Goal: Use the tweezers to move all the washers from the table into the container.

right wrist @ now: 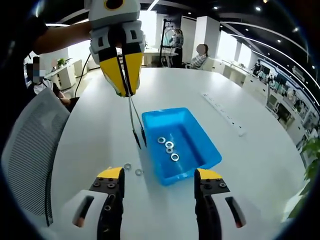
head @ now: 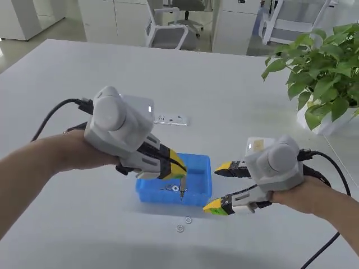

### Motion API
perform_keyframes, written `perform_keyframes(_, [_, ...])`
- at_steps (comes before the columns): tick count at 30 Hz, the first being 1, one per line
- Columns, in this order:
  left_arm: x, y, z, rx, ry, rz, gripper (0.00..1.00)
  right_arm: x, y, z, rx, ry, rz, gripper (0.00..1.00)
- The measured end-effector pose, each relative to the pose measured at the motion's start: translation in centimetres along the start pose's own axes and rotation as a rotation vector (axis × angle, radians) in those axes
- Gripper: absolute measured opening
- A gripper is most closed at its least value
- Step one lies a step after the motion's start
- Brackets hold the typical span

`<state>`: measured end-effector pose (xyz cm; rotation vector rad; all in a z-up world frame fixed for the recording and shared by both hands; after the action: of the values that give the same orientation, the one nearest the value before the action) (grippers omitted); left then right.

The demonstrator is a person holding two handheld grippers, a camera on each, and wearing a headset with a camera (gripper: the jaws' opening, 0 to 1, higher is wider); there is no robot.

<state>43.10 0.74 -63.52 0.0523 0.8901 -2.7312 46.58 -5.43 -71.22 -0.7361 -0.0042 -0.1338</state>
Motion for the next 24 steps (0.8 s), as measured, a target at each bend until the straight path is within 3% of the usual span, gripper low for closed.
perform_keyframes(13, [1.6,1.0,-0.6,-0.001,-0.011,-0.024,0.05,-1.2,-0.3,-1.2,0.013,0.045,-0.013,0.75])
perform_keyframes(24, [2.2,2.0,-1.5,-0.002,-0.023,-0.048,0.05,-1.6,-0.2,-1.8,0.029,0.073,-0.026,0.87])
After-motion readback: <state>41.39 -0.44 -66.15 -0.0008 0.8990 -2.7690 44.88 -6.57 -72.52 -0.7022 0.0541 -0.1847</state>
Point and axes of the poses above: the centre of the closed fingertips' face, and the gripper's own axes: y roughly forward along the fingers, x roughly to its right, z roughly out of its top, the point moved 2 cm from there along -y, roughly backward along the fingers, and after that the axes turned 1 degree about z, right-handed, at the moved point
